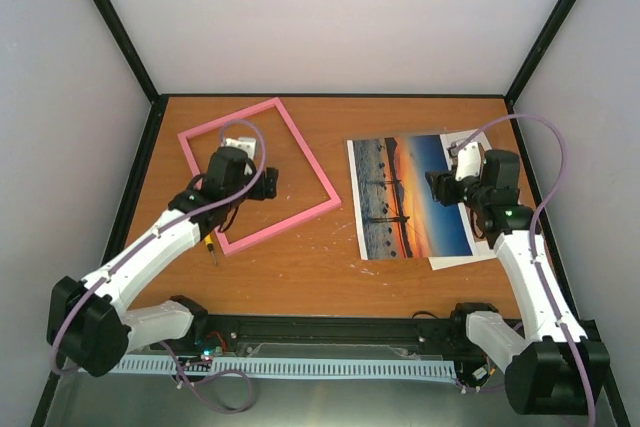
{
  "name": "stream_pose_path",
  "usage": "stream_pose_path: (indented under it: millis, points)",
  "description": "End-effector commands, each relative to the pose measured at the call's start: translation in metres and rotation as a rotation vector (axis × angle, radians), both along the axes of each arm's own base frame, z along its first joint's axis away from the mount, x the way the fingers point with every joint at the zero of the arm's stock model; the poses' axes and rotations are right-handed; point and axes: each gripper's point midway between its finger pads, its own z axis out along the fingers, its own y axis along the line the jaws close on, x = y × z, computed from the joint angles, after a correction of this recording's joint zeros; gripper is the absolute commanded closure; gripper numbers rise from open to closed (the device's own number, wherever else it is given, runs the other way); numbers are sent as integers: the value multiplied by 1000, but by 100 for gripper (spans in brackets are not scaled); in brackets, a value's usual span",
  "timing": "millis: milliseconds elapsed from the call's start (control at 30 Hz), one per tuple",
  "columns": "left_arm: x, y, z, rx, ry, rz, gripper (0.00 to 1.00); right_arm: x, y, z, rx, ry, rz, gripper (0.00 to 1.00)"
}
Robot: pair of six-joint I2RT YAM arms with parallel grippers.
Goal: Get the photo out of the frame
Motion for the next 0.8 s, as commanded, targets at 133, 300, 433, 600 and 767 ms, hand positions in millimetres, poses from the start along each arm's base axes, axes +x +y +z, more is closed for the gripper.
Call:
stream_pose_path:
  millis: [133, 300, 433, 600, 767]
  points:
    - [4, 46, 22, -8, -142, 253, 8, 12, -49, 28, 17, -155, -343, 27]
    - [7, 63, 31, -36, -146, 398, 8, -1, -30, 56, -33, -224, -192, 0]
    - [4, 71, 34, -39, -165, 436, 8, -11, -24, 64, -23, -273, -155, 0]
    - [0, 74, 43, -50, -200, 431, 7, -4, -32, 50, -6, -240, -216, 0]
    - [-3, 78, 50, -53, -239, 437, 7, 8, -39, 29, -16, -151, -255, 0]
